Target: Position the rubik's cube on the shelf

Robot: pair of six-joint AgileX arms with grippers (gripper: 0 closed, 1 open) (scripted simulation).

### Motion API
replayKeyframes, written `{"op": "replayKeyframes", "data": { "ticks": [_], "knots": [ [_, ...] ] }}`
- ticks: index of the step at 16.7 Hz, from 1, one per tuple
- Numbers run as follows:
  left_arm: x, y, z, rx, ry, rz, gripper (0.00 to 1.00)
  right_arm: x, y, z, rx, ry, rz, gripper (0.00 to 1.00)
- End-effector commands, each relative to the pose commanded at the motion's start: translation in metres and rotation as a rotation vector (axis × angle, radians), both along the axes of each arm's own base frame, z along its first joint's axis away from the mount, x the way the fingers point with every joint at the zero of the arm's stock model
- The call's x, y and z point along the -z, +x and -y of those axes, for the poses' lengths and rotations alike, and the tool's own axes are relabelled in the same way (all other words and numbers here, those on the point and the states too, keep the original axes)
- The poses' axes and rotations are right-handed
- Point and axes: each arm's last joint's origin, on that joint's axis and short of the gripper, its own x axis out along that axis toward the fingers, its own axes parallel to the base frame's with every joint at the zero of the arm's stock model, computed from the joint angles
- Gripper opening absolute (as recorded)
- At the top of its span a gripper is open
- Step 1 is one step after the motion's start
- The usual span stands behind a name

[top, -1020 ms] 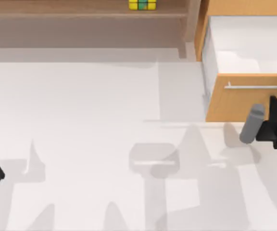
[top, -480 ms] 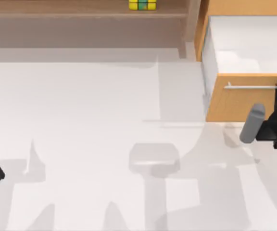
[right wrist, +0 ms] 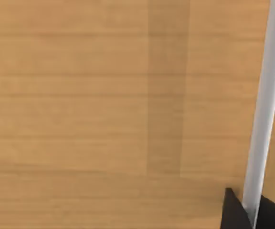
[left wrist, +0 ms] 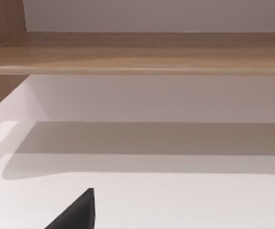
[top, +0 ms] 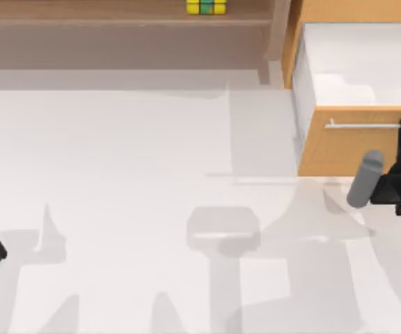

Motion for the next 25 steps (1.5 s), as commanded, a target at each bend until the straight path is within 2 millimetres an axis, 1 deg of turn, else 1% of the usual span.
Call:
{"op": "replayKeyframes", "data": {
  "ticks": [2, 3, 5, 9, 11, 13, 16, 18, 20, 25],
  "knots": [
    [0.0, 0.0, 0.0, 0.0, 0.0, 0.0, 1.0, 0.001, 0.0, 0.0, -0.001, 0.001, -0.006, 0.0],
    [0.0, 0.0, 0.0, 0.0, 0.0, 0.0, 1.0, 0.001, 0.004, 0.0, -0.001, 0.001, -0.006, 0.0],
    [0.0, 0.0, 0.0, 0.0, 0.0, 0.0, 1.0, 0.002, 0.016, -0.001, -0.001, 0.001, -0.006, 0.0],
    [0.0, 0.0, 0.0, 0.0, 0.0, 0.0, 1.0, 0.001, 0.049, -0.001, -0.001, 0.001, -0.006, 0.0],
    [0.0, 0.0, 0.0, 0.0, 0.0, 0.0, 1.0, 0.001, 0.06, 0.0, -0.001, 0.001, -0.006, 0.0],
    [0.0, 0.0, 0.0, 0.0, 0.0, 0.0, 1.0, 0.001, 0.063, 0.0, -0.001, 0.001, -0.006, 0.0],
    [0.0, 0.0, 0.0, 0.0, 0.0, 0.0, 1.0, 0.001, 0.061, 0.0, -0.002, 0.003, -0.008, 0.0],
    [0.0, 0.0, 0.0, 0.0, 0.0, 0.0, 1.0, 0.001, 0.065, 0.0, -0.002, 0.003, -0.008, 0.0],
    [0.0, 0.0, 0.0, 0.0, 0.0, 0.0, 1.0, 0.001, 0.077, -0.001, -0.002, 0.003, -0.008, 0.0],
    [0.0, 0.0, 0.0, 0.0, 0.0, 0.0, 1.0, 0.001, 0.115, 0.0, -0.002, 0.003, -0.008, 0.0]
  ]
}}
